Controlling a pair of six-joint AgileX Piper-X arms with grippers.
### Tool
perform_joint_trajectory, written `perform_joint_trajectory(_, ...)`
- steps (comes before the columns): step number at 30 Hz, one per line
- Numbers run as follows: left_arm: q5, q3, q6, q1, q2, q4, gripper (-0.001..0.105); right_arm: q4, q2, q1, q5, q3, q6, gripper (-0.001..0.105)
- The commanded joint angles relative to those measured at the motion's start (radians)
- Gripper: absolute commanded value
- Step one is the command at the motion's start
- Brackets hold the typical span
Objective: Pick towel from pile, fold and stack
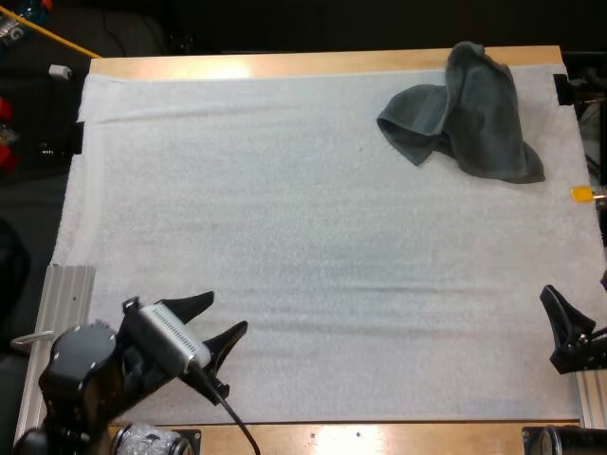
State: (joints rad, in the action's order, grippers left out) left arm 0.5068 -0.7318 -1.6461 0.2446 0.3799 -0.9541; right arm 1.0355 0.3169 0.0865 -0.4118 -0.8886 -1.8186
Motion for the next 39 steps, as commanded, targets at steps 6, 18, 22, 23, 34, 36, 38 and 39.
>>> perform_joint_trajectory(6, 0.012, -0.025, -0.001, 0.017, 0.059, 0.104, 0.056, -0.03, 0.13, 0.002, 0.041, -0.01, 0.006, 0.074)
perform_joint_trajectory(18, 0.012, -0.025, -0.005, 0.017, 0.062, 0.168, 0.056, -0.234, 0.537, 0.002, 0.169, -0.014, 0.153, 0.074)
perform_joint_trajectory(22, 0.012, -0.025, -0.005, 0.017, 0.062, 0.168, 0.056, -0.3, 0.665, 0.002, 0.169, -0.027, 0.205, 0.074)
perform_joint_trajectory(23, 0.012, -0.025, -0.005, 0.017, 0.062, 0.168, 0.056, -0.313, 0.707, 0.002, 0.169, -0.034, 0.22, 0.074)
perform_joint_trajectory(34, 0.012, -0.025, -0.012, 0.017, 0.062, 0.168, 0.056, -0.406, 0.98, -0.046, 0.171, -0.132, 0.291, 0.071)
perform_joint_trajectory(36, 0.012, -0.025, -0.012, 0.017, 0.062, 0.168, 0.056, -0.425, 1.034, -0.101, 0.201, -0.179, 0.291, 0.071)
perform_joint_trajectory(38, 0.012, -0.025, -0.012, 0.017, 0.062, 0.168, 0.056, -0.429, 1.072, -0.15, 0.258, -0.225, 0.291, 0.071)
perform_joint_trajectory(39, 0.012, -0.025, -0.012, 0.017, 0.062, 0.168, 0.056, -0.429, 1.103, -0.182, 0.297, -0.257, 0.291, 0.071)
